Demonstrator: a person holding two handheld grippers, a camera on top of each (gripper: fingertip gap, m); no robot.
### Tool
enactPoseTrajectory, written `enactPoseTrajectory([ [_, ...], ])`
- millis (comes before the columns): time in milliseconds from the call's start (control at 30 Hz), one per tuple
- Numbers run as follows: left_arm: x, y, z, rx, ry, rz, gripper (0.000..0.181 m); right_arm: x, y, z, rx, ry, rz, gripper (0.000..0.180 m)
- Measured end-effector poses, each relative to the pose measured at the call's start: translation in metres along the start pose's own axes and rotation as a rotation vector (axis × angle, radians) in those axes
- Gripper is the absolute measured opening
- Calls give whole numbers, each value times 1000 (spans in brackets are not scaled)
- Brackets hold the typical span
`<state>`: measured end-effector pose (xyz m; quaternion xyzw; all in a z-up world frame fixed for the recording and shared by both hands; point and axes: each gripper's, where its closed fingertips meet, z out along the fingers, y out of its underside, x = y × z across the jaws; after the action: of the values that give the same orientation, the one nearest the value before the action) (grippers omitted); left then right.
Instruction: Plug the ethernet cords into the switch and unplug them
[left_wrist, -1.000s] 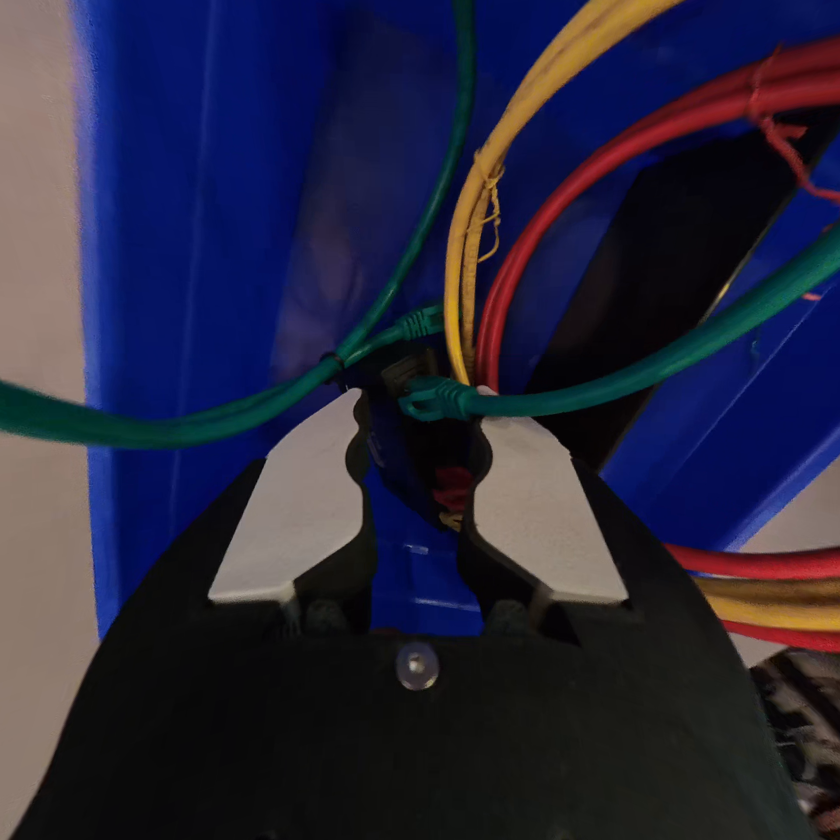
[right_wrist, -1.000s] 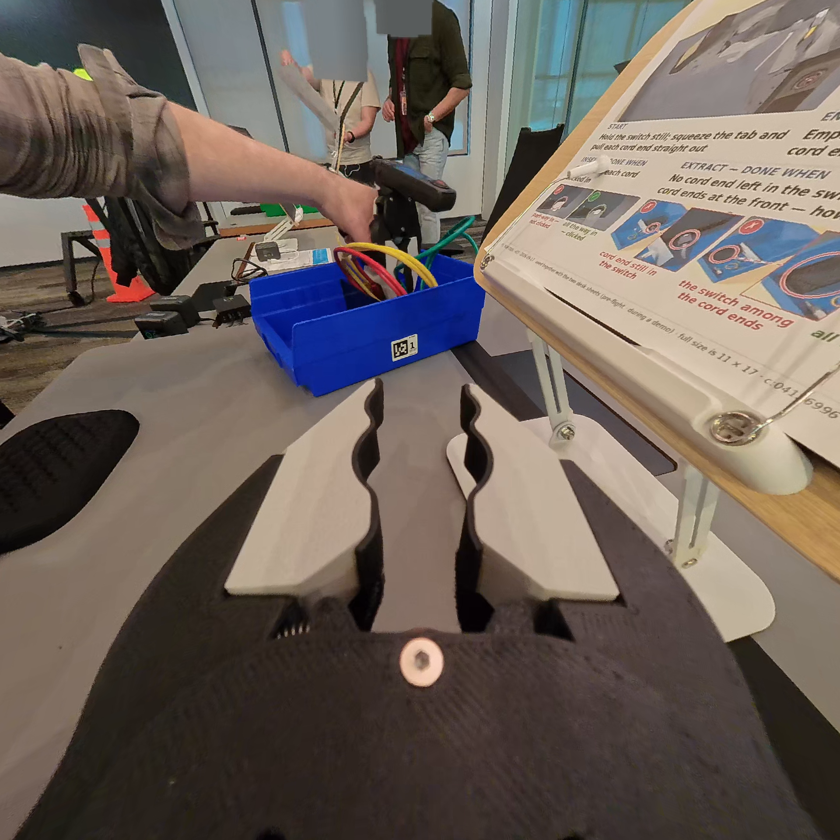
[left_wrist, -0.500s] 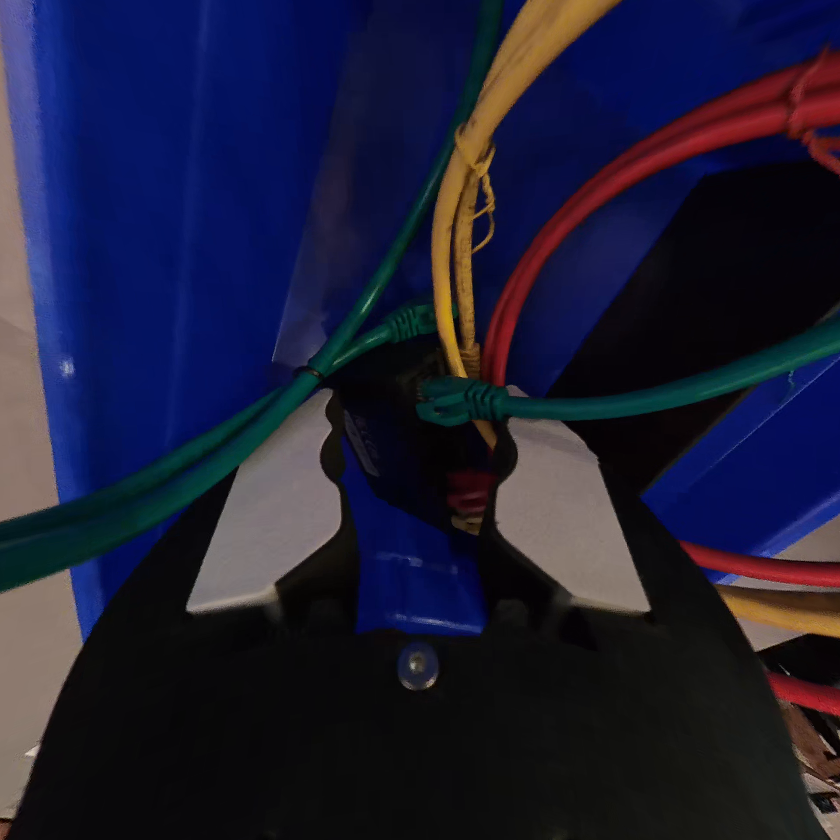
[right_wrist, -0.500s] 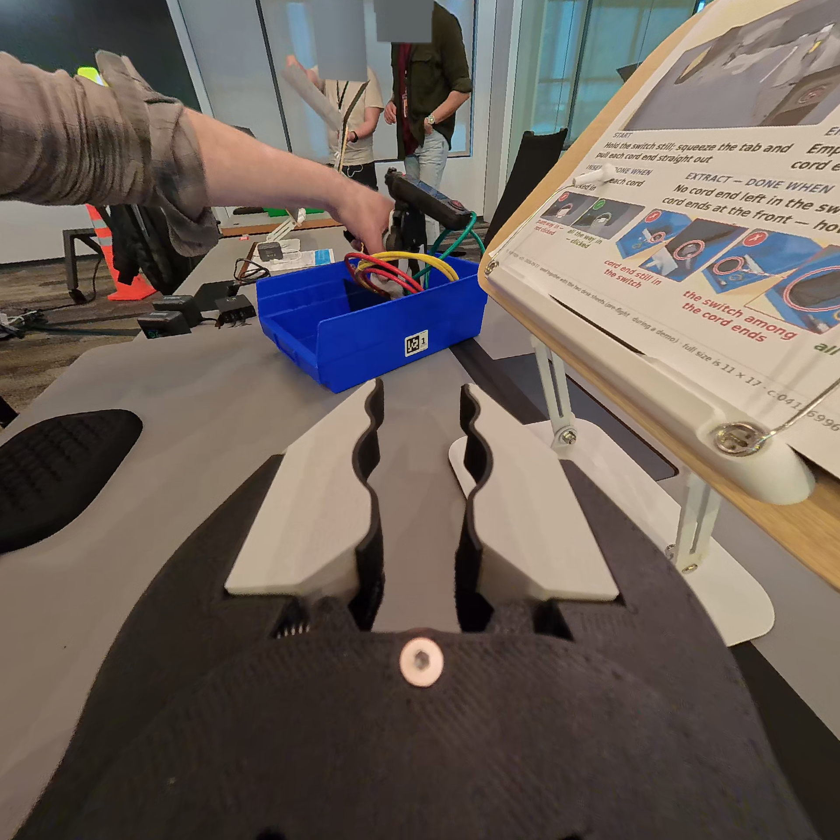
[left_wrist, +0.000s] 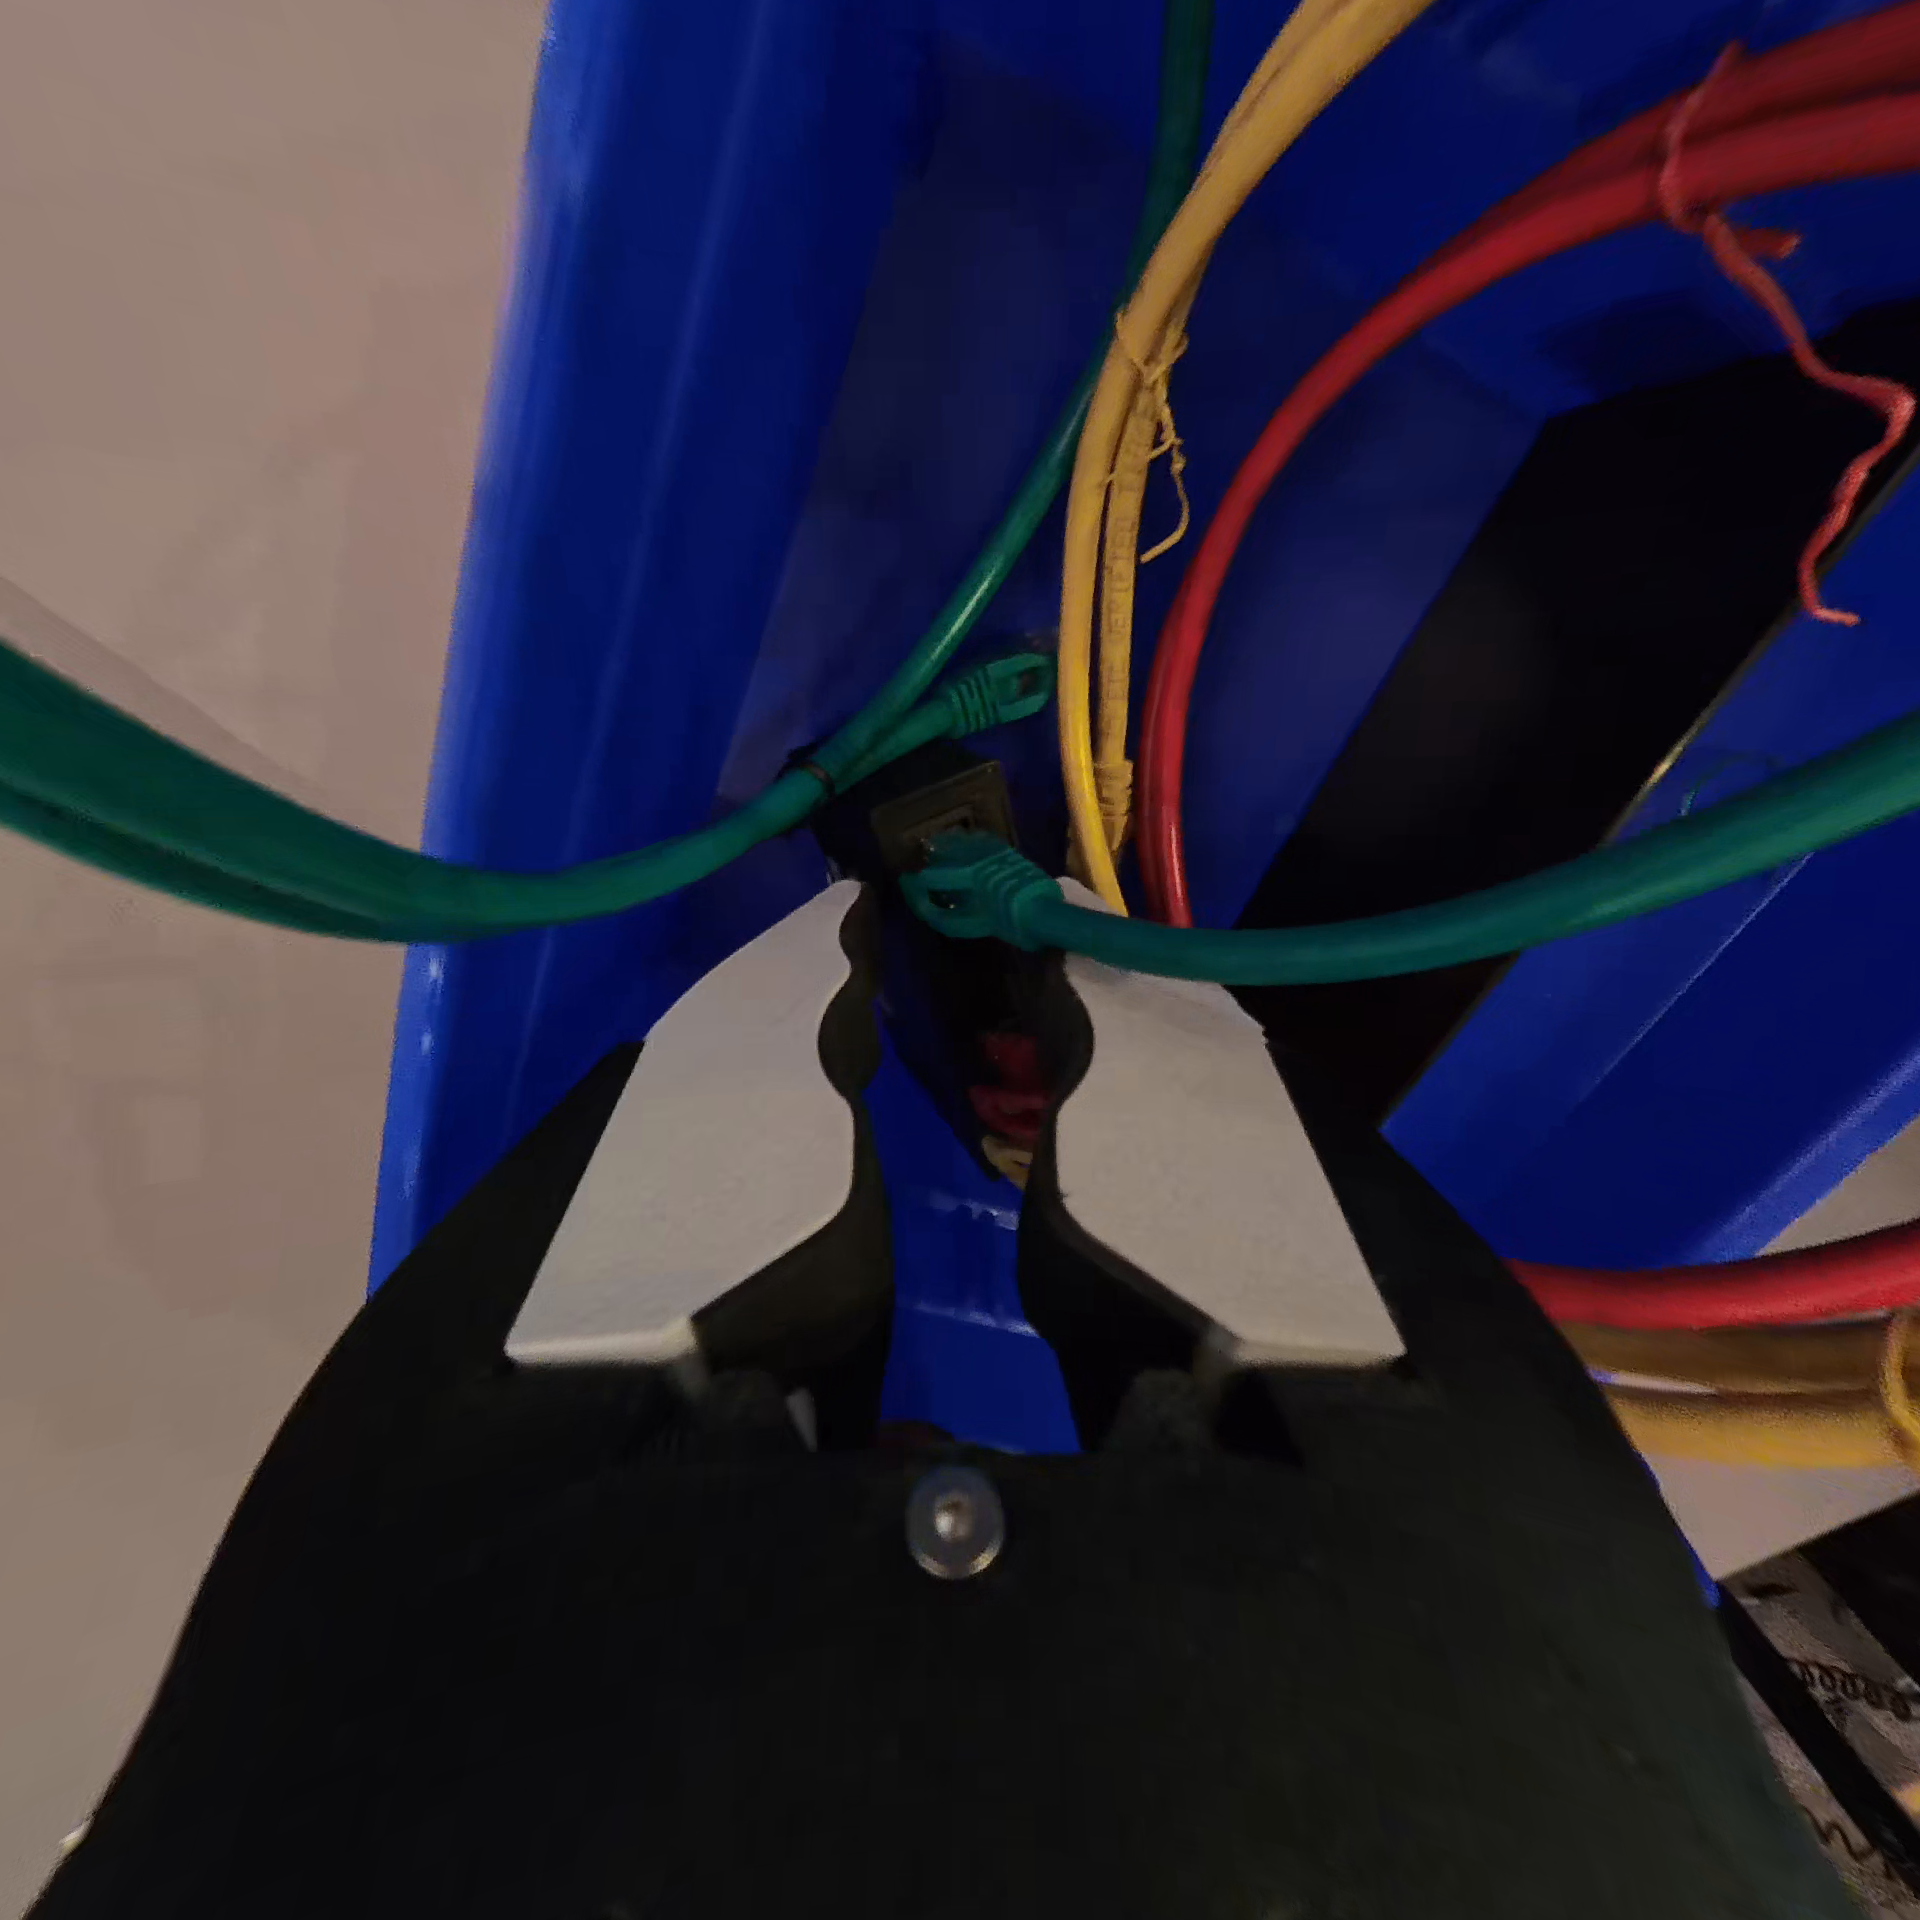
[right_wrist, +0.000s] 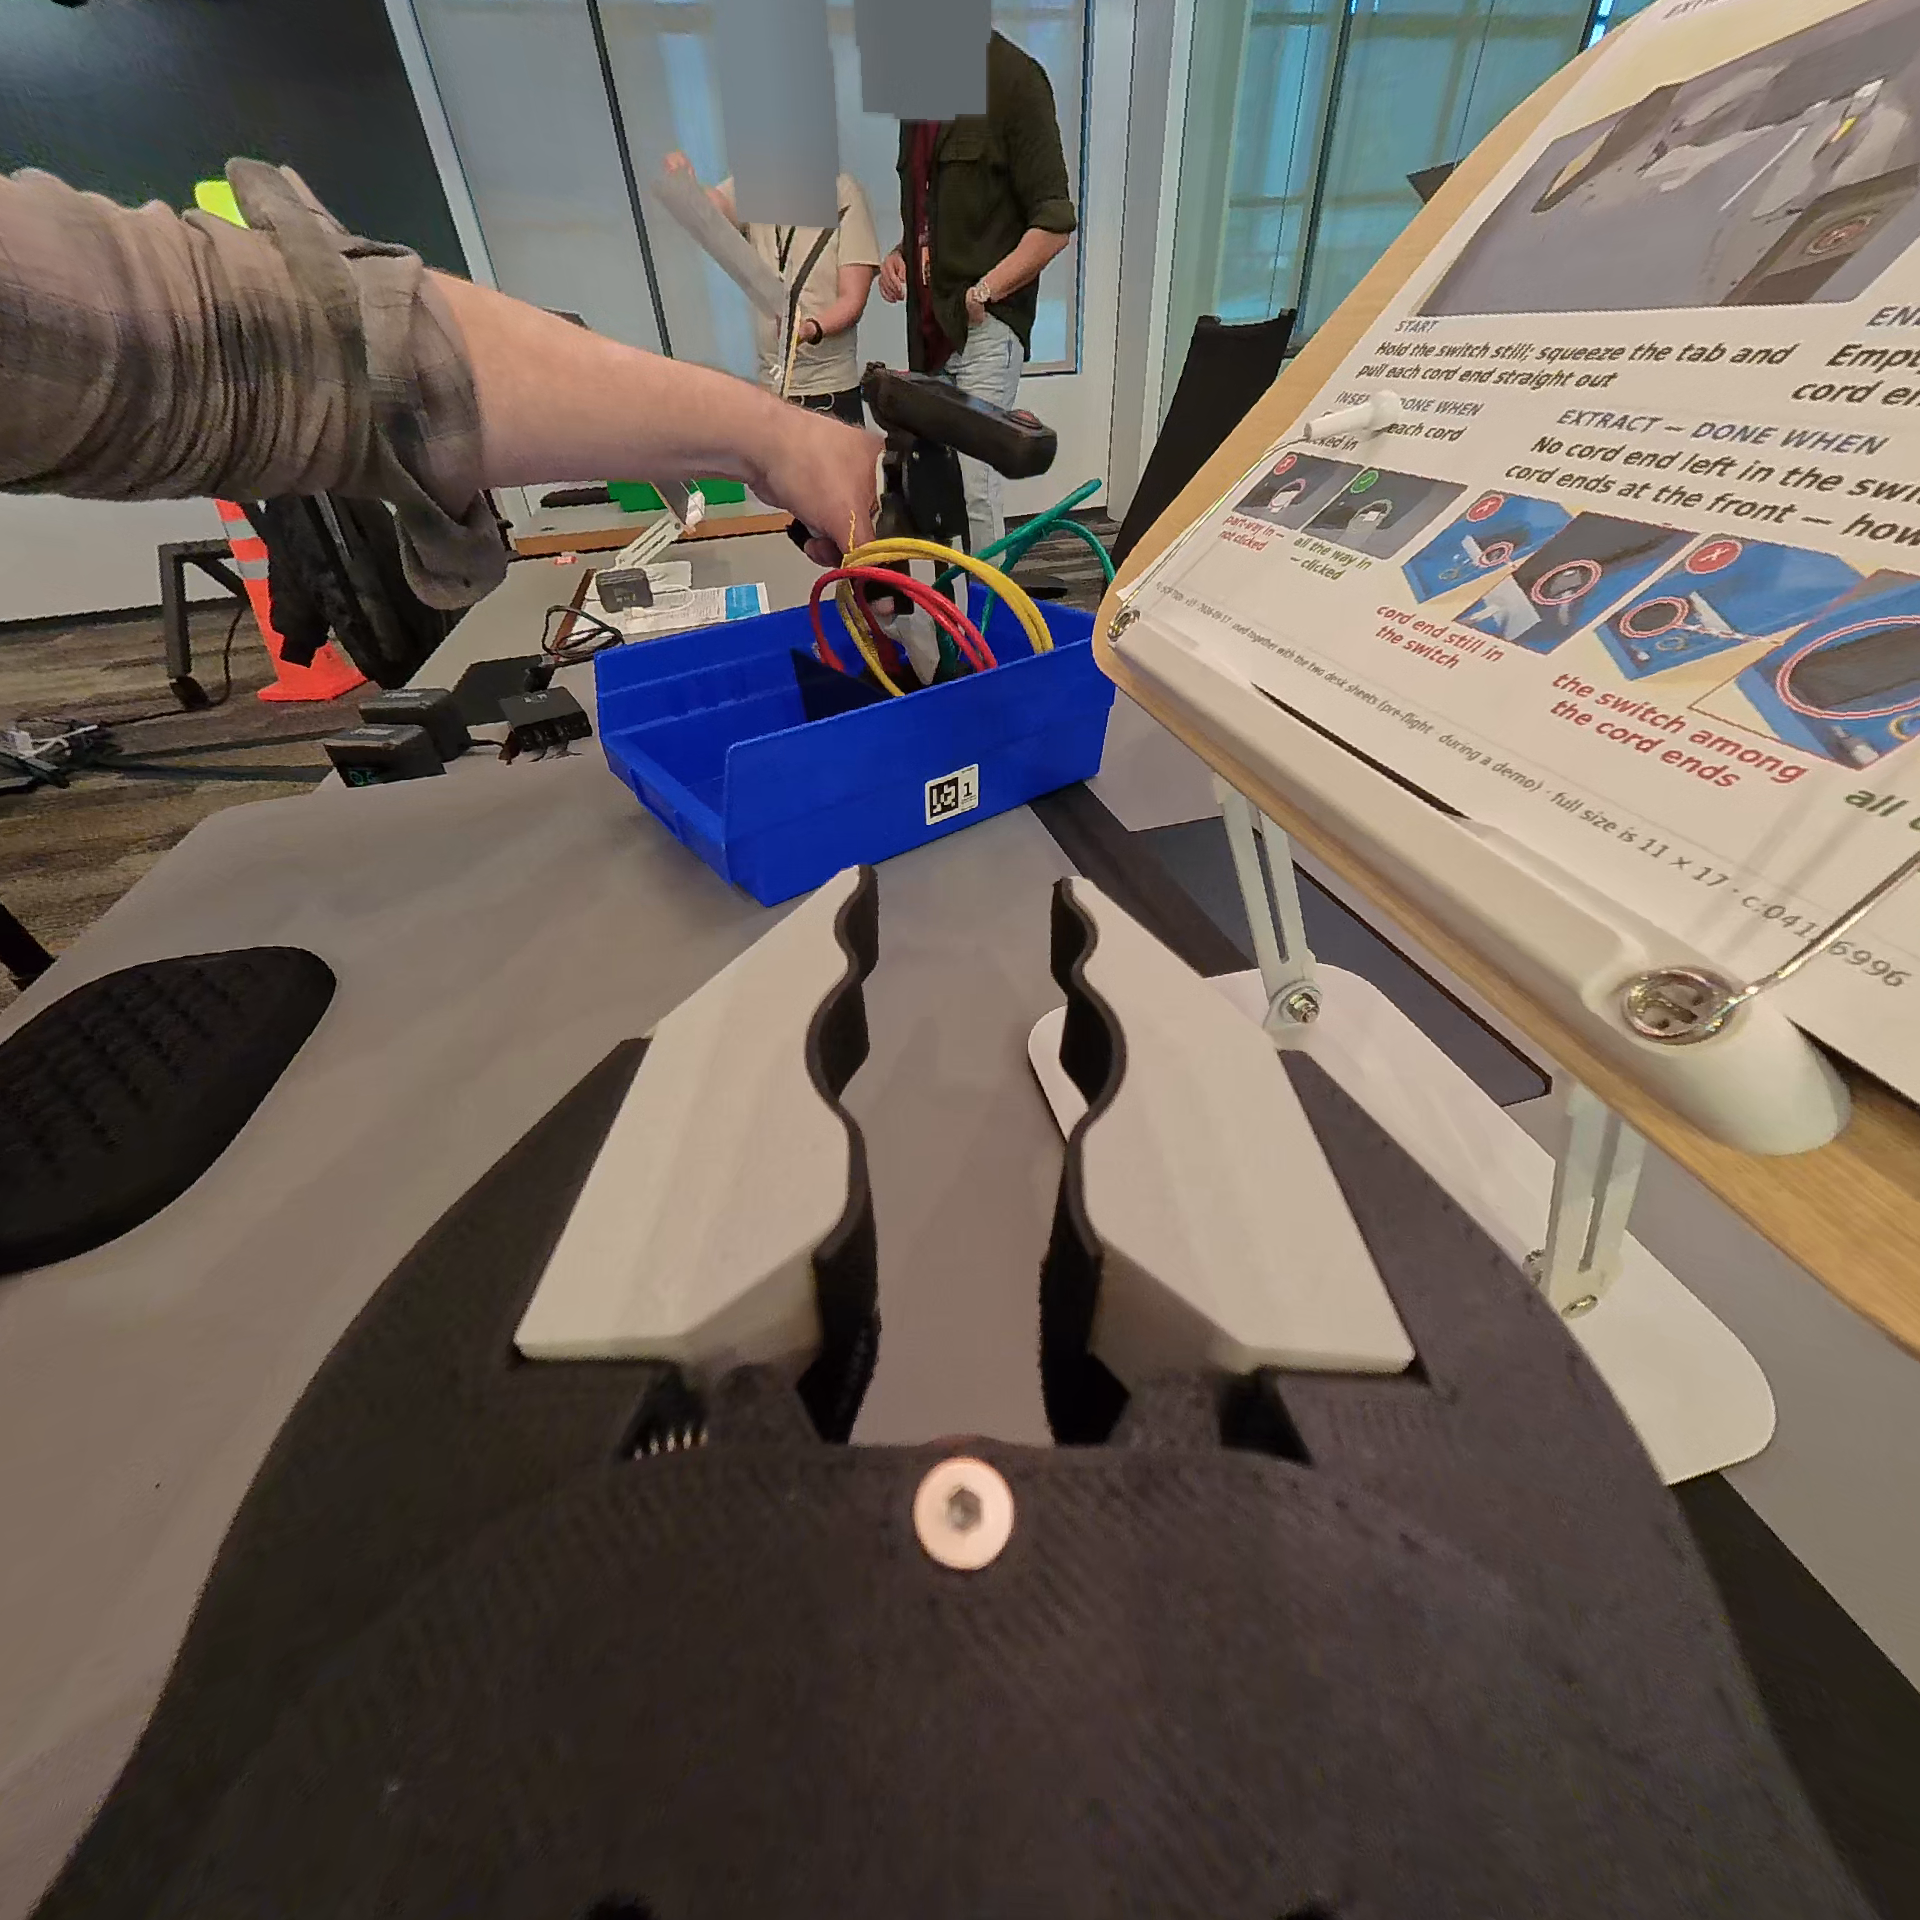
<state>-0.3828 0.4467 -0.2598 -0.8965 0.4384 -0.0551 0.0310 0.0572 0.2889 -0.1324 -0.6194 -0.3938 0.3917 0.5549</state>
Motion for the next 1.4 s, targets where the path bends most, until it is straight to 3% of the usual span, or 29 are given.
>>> enactPoseTrajectory([
  [233, 3, -6, -26, 133, -19, 13, 27, 1, 1, 0, -2, 5, -1, 32],
  [667, 56, -24, -155, 678, -145, 35, 27, -13, -16, 4, 4, 1, -65, 33],
  [900, 168, -55, -222, 1026, -78, 151, 26, -36, -40, 28, 69, -8, -57, 43],
  [1000, 229, -78, -237, 1181, 15, 168, 26, -45, -46, 47, 93, 45, -85, 62],
  [1267, 351, -139, -229, 1462, 260, 161, 26, -78, -48, 88, 81, 158, -200, 87],
  [1400, 387, -162, -206, 1489, 372, 172, 26, -94, -69, 83, 211, 33, -89, 90],
])
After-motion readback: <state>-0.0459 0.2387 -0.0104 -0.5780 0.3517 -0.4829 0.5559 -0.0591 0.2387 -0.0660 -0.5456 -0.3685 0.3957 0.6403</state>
